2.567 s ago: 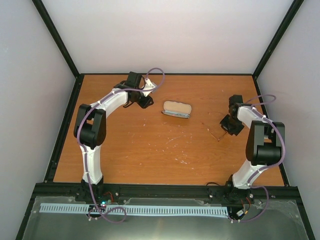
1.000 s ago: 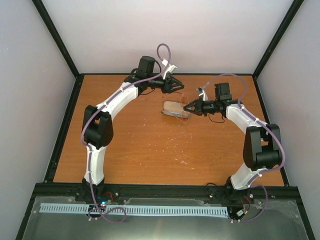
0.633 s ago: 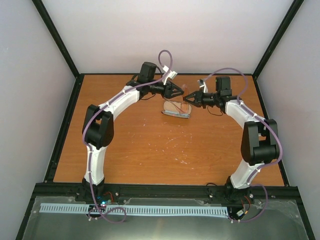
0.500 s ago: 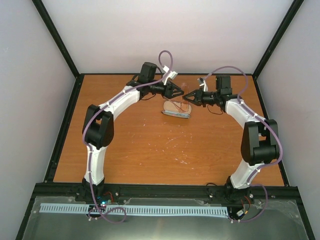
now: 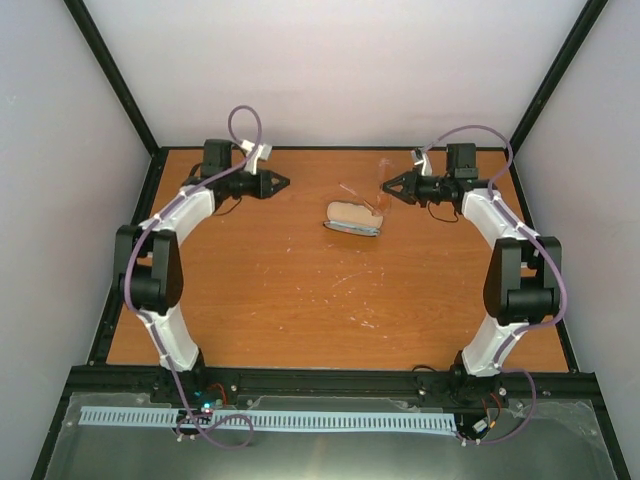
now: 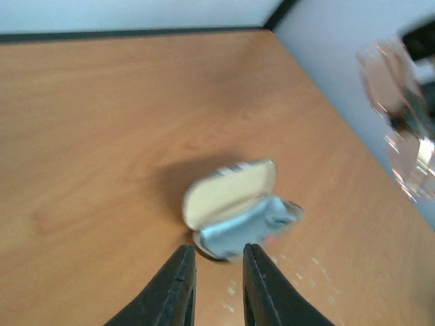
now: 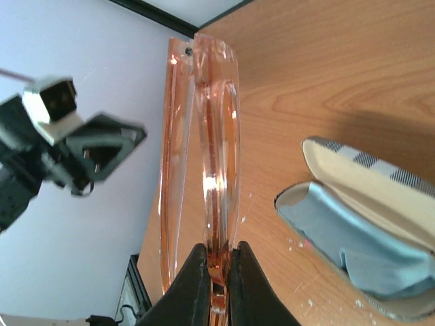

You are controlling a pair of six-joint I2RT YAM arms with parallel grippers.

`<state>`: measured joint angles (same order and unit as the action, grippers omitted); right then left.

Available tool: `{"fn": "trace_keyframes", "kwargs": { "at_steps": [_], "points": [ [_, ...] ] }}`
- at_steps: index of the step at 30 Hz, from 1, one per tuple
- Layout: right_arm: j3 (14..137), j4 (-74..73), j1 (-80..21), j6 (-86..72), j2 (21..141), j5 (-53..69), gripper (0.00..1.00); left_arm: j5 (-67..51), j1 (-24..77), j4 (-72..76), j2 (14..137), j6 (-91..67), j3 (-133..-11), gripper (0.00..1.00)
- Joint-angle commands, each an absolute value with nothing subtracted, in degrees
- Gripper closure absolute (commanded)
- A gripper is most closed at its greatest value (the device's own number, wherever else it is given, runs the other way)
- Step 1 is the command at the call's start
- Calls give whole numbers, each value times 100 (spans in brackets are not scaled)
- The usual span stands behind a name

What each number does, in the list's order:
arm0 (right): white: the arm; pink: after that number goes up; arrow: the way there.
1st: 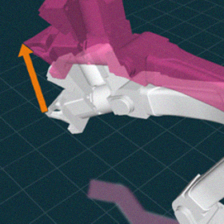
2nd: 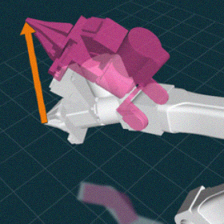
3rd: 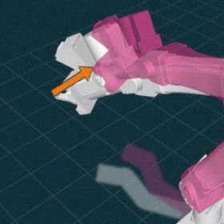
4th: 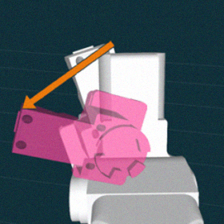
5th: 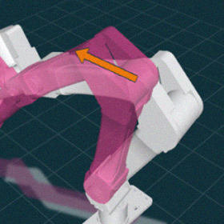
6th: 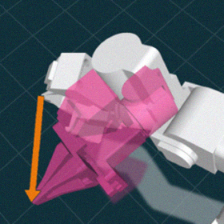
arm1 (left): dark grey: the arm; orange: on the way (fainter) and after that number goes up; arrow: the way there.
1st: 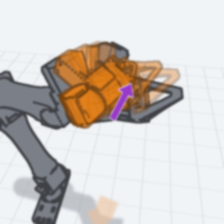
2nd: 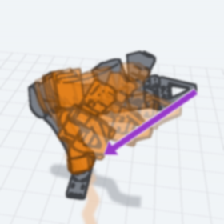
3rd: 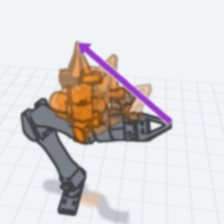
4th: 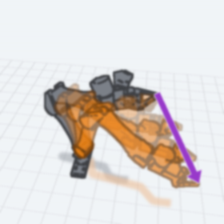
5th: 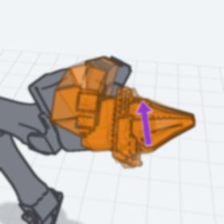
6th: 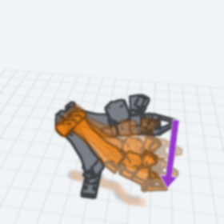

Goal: Organize the sunglasses
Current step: Fold the sunglasses.

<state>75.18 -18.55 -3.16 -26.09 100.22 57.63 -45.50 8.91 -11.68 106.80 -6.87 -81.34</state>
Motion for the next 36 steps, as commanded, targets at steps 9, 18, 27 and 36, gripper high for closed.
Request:
{"fn": "trace_keyframes", "kwargs": {
  "at_steps": [9, 18, 27, 36],
  "points": [
    [8287, -1612, -492, -2862, 10899, 5732, 97, -4771, 2510, -1130, 9584, -5, -7285, 82],
    [8228, -1489, -964, -2942, 10815, 5836, 97, -4995, 2766, -702, 10118, -337, -7913, 81],
    [7845, -1364, -1220, -3009, 10431, 6048, 97, -5036, 2764, -411, 10717, -510, -8502, 80],
    [7502, -1398, -1299, -2928, 10127, 6437, 97, -4782, 2769, -345, 11394, -575, -8815, 62]
  ]
}}
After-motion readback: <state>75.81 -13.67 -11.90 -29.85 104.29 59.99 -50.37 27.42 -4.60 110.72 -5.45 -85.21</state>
